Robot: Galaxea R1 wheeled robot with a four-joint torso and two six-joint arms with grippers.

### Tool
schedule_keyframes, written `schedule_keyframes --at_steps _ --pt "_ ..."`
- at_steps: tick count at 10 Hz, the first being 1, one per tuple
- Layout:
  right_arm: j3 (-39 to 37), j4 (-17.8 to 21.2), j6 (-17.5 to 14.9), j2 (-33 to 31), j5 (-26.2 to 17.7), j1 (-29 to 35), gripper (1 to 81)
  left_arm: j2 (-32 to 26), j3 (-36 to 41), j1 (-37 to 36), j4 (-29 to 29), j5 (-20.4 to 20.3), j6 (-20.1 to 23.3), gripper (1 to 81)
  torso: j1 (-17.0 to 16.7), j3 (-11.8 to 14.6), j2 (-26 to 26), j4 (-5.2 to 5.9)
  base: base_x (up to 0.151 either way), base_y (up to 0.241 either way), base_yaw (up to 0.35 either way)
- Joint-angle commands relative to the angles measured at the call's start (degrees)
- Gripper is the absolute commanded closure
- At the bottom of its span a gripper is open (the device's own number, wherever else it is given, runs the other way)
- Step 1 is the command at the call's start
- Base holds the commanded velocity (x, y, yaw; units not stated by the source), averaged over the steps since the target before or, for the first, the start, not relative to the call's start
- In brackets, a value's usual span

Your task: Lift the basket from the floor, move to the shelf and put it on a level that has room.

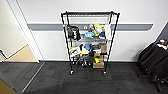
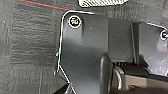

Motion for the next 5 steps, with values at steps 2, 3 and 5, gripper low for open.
schedule_keyframes --at_steps 2,3,5 --pt "0.97 0.30 0.43 -1.59 -3.57 3.29 1.0 -1.46 0.75 -4.58 -2.67 7.48 -0.16 1.0 4.78 0.00 -7.45 5.57 0.000 0.000 0.000" --pt "0.97 0.65 1.04 -1.76 -3.65 4.09 1.0 -1.46 0.75 -4.84 -2.76 7.57 -0.16 1.0 5.77 0.00 -9.01 6.00 0.000 0.000 0.000" --pt "1.50 1.79 1.22 -2.20 -5.14 6.28 1.0 -1.55 0.49 -4.93 -2.85 7.57 -0.16 1.0 7.65 0.00 -11.98 3.16 0.000 0.000 0.000"
